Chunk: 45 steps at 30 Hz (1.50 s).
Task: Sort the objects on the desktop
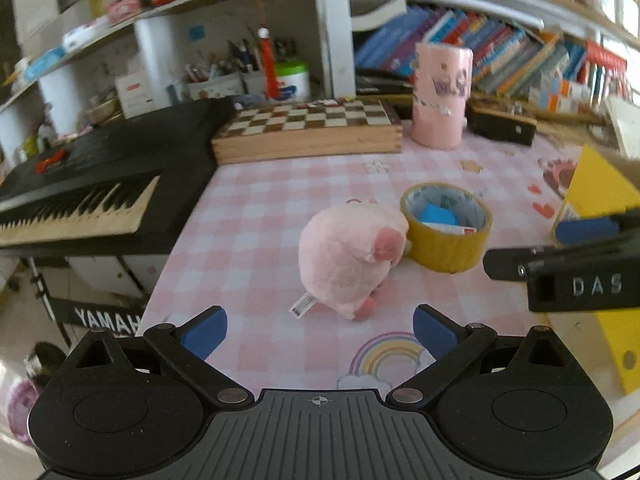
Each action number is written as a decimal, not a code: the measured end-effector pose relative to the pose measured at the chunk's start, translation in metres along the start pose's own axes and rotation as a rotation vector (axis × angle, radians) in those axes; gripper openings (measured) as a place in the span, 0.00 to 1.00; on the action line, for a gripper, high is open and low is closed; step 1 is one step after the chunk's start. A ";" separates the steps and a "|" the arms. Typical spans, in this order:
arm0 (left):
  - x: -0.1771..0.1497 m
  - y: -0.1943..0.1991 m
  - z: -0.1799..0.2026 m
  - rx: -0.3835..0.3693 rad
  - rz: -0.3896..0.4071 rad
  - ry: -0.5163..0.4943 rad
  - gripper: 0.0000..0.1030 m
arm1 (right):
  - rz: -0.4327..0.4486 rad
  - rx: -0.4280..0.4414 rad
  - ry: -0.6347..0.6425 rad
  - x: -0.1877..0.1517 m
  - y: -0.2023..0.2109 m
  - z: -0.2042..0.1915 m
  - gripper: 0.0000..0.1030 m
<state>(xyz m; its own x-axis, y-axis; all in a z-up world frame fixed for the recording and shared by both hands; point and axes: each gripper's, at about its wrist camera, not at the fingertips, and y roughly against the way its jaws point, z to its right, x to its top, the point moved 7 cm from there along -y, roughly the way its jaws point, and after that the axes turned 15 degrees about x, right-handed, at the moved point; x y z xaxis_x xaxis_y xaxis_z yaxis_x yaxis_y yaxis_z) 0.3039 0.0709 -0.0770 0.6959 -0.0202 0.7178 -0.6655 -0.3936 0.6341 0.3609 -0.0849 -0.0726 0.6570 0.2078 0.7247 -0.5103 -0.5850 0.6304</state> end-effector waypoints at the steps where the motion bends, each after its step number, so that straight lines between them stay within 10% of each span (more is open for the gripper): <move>1: 0.002 -0.004 0.004 0.000 0.004 -0.011 0.98 | -0.005 -0.001 0.001 0.002 -0.004 0.003 0.81; 20: 0.021 -0.083 0.042 0.019 -0.002 -0.103 0.97 | -0.190 0.041 0.123 0.029 -0.085 0.028 0.86; 30: 0.017 -0.082 0.044 -0.046 -0.019 -0.083 0.61 | -0.207 0.058 0.113 0.031 -0.108 0.034 0.83; 45: -0.018 -0.044 0.026 -0.076 -0.078 -0.027 0.58 | -0.217 0.048 0.027 -0.001 -0.075 0.032 0.77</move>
<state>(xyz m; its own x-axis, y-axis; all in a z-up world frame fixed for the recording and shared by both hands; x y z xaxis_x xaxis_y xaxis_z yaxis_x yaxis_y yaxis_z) 0.3281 0.0651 -0.1251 0.7526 -0.0172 0.6583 -0.6270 -0.3244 0.7083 0.4158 -0.0663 -0.1295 0.7332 0.3535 0.5809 -0.3309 -0.5608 0.7589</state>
